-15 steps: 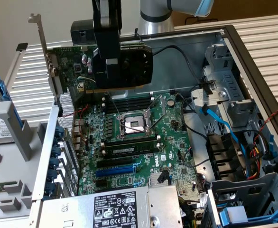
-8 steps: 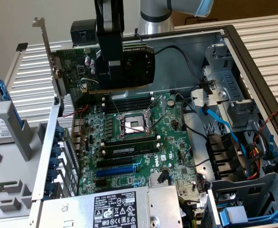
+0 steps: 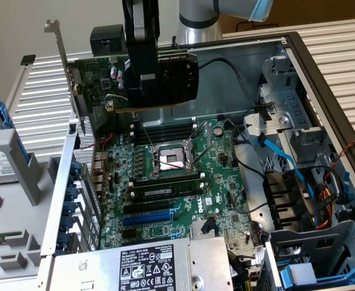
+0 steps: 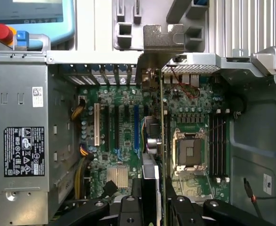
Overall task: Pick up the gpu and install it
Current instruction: 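Insert the gpu into the slot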
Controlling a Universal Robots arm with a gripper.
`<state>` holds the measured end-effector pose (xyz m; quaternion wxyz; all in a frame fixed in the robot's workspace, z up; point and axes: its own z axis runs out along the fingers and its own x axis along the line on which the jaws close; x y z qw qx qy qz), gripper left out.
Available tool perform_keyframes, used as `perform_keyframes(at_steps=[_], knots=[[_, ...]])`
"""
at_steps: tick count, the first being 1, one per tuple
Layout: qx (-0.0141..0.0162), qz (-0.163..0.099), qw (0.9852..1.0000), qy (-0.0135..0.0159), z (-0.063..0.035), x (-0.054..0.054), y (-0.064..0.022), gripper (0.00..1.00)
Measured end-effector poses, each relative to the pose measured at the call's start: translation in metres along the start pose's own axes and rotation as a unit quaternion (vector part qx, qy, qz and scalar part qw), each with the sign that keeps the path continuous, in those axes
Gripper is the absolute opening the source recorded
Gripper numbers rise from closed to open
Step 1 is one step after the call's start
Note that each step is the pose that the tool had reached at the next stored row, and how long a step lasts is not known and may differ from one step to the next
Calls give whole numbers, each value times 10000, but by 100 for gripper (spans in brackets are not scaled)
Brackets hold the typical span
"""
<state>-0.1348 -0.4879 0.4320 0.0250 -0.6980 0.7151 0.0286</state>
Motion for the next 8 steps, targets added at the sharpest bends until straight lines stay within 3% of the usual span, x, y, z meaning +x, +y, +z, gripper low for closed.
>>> perform_keyframes(at_steps=[8], knots=[[1,19,10000,-11,134,72,-3,28]])
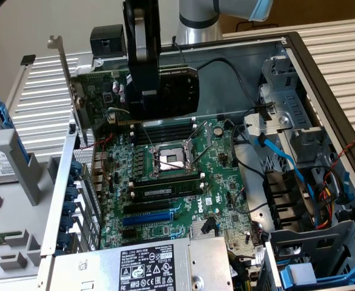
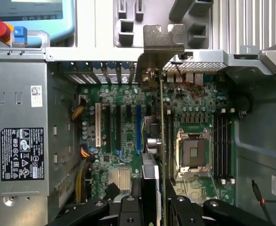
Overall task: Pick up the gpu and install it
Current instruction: 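Insert the gpu into the slot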
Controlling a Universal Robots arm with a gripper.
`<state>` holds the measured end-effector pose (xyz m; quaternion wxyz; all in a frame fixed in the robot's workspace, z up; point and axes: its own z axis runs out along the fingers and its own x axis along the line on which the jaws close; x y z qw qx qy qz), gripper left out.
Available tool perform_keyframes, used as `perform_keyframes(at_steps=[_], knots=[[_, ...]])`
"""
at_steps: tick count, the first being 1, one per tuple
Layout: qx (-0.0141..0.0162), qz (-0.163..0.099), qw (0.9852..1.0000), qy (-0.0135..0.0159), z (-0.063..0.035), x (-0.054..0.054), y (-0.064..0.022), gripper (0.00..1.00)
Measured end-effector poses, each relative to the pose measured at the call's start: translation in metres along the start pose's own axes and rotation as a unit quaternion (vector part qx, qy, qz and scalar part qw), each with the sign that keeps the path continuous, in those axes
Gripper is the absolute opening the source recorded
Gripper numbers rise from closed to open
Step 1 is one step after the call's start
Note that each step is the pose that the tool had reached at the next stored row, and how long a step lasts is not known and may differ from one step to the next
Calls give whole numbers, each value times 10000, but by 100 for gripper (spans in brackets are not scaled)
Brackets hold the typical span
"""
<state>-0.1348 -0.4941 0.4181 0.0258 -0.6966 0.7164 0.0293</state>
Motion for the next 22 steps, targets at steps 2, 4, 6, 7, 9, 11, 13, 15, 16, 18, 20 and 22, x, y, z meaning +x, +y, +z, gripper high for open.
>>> perform_keyframes(at_steps=[2,4,6,7,9,11,13,15,16,18,20,22], knots=[[0,4,10000,0,34,16,0,28],[1,9,10000,-1,72,30,-1,28],[1,15,10000,0,106,44,-1,28],[1,18,10000,0,124,52,-2,28],[2,21,10000,0,159,65,-2,28],[2,21,10000,-1,196,76,-2,28],[2,21,10000,0,231,84,-3,28],[2,22,10000,0,267,87,-3,28],[2,22,10000,0,286,88,-3,28],[2,22,10000,-1,322,91,-4,28],[2,22,10000,0,358,93,-4,28],[1,22,10000,1,394,82,-4,28]])
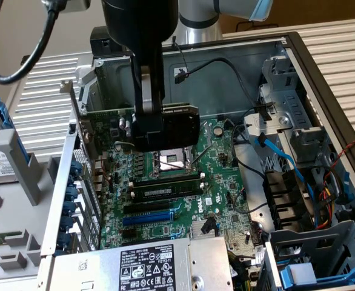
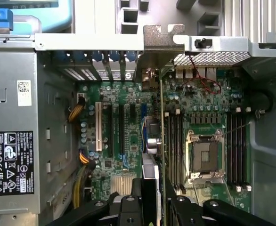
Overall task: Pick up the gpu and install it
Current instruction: 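Insert the gpu into the slot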
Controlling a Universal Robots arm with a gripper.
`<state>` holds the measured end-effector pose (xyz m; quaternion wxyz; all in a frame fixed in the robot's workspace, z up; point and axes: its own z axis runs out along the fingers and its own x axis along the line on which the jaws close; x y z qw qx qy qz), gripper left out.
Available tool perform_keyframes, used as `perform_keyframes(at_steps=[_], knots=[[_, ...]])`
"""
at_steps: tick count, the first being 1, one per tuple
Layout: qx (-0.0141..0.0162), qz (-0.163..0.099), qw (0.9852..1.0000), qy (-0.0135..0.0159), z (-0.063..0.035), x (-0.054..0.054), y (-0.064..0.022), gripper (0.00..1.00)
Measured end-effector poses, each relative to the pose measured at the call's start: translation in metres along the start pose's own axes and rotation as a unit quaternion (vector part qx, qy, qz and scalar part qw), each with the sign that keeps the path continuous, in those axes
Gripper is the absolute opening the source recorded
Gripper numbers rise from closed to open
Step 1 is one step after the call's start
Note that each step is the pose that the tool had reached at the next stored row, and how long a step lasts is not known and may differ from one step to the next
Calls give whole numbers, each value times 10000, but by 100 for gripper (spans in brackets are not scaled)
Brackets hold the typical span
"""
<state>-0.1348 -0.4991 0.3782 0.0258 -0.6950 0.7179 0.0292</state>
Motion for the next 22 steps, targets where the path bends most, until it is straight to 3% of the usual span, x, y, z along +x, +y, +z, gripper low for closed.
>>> perform_keyframes(at_steps=[6,12,22], knots=[[1,0,10000,-1,116,-58,9,28],[0,0,10000,-1,226,-56,111,28],[0,-1,10000,-1,408,-41,128,28]])
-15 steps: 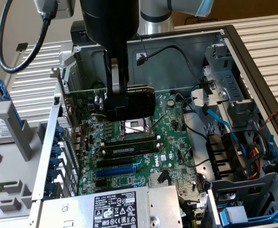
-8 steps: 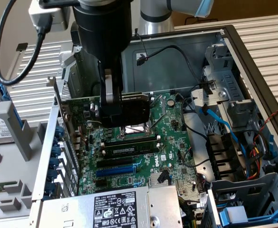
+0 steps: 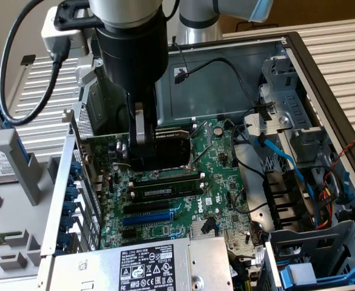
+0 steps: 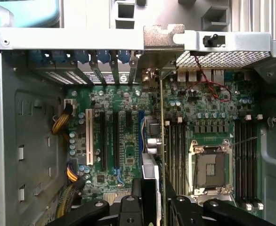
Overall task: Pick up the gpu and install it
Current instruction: 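Insert the gpu into the slot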
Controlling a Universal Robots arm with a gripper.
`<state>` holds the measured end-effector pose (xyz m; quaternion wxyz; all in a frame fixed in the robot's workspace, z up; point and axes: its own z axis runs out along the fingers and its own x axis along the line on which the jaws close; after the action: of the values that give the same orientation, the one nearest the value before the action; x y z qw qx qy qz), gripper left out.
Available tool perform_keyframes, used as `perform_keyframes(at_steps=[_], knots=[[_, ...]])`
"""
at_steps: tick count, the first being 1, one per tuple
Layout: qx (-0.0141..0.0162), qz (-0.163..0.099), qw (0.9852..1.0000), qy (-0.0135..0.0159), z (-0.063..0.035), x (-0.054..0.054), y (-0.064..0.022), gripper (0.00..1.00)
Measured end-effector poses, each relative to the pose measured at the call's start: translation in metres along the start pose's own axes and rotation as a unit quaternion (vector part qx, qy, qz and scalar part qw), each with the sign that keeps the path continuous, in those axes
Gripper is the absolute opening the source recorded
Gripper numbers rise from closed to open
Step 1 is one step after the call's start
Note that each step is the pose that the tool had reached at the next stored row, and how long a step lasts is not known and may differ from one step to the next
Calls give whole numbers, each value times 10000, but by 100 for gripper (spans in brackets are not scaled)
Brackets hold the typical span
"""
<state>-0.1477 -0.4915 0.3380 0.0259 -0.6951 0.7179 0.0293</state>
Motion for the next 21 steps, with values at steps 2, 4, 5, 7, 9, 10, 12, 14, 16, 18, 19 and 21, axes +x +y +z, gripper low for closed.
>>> perform_keyframes(at_steps=[2,4,5,7,9,10,12,14,16,18,19,21], knots=[[0,0,10000,0,36,4,0,28],[0,1,10000,0,72,14,0,28],[0,0,10000,0,89,21,-1,28],[0,0,10000,0,124,35,-1,28],[0,0,10000,0,160,52,-2,28],[0,1,10000,0,178,58,-2,28],[0,1,10000,0,201,60,-2,28],[0,0,10000,1,201,60,-2,28],[0,0,10000,1,203,60,-2,28],[1,5,10000,-8,230,64,-3,28],[0,8,10000,-11,246,78,-4,28],[1,16,10000,-12,282,82,-3,28]])
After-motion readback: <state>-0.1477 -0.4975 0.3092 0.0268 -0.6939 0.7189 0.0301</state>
